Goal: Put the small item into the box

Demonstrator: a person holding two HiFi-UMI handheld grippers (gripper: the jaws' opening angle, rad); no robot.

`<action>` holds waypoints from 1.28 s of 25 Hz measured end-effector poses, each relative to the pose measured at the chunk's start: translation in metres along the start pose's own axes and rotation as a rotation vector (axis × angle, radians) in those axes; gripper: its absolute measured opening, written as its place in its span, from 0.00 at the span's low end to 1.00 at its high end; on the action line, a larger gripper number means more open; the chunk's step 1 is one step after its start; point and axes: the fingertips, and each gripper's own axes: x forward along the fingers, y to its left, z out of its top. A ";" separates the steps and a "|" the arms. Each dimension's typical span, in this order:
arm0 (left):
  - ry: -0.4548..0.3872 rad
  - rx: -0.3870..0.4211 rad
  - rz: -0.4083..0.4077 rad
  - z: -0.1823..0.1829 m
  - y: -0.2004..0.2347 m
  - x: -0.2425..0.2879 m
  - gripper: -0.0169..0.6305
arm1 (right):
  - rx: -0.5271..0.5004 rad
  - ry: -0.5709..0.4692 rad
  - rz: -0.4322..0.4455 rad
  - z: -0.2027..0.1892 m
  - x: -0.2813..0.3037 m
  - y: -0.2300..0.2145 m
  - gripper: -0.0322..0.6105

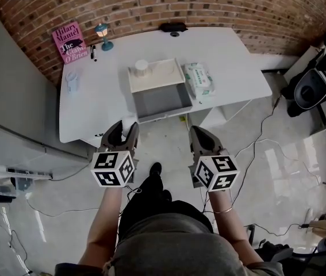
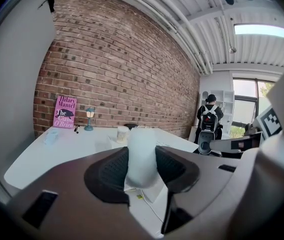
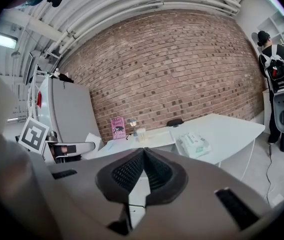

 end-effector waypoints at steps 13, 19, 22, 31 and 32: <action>0.012 0.039 -0.080 0.030 0.028 0.076 0.30 | 0.034 -0.012 -0.079 0.024 0.060 -0.025 0.06; 0.022 0.048 -0.109 0.037 0.034 0.101 0.30 | 0.059 -0.012 -0.120 0.029 0.071 -0.038 0.06; 0.033 0.057 -0.126 0.038 0.033 0.111 0.30 | 0.066 -0.012 -0.141 0.029 0.074 -0.044 0.06; 0.092 0.100 -0.207 0.031 0.024 0.139 0.30 | 0.088 -0.009 -0.199 0.027 0.081 -0.055 0.06; 0.100 0.107 -0.217 0.030 0.023 0.142 0.30 | 0.091 -0.009 -0.205 0.028 0.081 -0.057 0.06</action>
